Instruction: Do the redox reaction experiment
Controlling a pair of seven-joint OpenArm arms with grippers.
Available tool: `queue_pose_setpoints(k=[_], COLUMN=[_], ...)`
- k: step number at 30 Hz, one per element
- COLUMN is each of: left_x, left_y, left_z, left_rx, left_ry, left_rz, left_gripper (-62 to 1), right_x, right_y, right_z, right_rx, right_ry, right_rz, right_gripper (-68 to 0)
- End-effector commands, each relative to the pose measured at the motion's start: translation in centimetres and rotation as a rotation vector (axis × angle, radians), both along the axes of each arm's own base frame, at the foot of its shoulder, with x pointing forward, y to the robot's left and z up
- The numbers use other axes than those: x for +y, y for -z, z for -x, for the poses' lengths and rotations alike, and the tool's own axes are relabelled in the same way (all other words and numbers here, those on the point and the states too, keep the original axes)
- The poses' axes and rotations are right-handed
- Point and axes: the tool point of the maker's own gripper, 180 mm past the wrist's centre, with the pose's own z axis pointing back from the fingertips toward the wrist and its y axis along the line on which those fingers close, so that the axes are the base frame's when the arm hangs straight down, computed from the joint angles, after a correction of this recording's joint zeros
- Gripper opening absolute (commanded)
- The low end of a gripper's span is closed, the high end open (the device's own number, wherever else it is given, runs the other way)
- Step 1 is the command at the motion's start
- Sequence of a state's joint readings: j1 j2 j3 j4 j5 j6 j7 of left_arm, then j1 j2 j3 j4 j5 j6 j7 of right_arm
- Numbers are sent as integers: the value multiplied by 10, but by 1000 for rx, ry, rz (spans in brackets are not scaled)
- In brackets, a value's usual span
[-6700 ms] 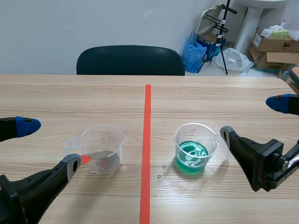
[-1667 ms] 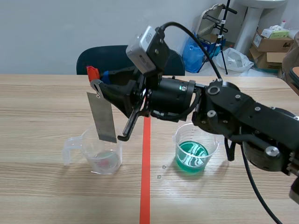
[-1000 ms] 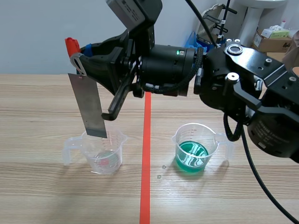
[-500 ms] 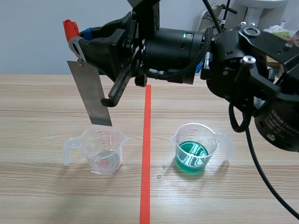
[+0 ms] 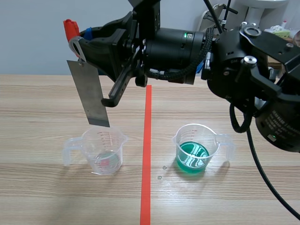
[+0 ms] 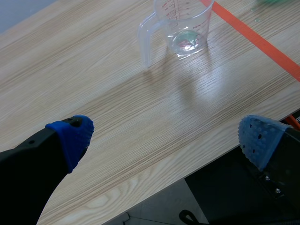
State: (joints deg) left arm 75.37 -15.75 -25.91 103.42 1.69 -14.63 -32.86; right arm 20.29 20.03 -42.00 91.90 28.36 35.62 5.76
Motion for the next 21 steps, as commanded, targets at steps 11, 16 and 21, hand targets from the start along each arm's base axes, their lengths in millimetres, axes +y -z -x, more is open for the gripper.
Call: queue_pose_setpoints(k=[11, 16, 21], left_x=[-3, -3, -3], left_y=[-4, -2, -2], left_z=[-2, -1, -1], left_rx=[-16, -8, -8], left_ry=[9, 13, 13], left_rz=[14, 6, 6], left_gripper=[14, 14, 14], right_x=[-2, -2, -2], right_y=[-14, -14, -14], right_z=[-3, -3, -3], right_rx=[-26, -26, -26], right_ry=[-1, -1, -1], right_rz=[-32, -32, -32], right_gripper=[-668, -669, -668])
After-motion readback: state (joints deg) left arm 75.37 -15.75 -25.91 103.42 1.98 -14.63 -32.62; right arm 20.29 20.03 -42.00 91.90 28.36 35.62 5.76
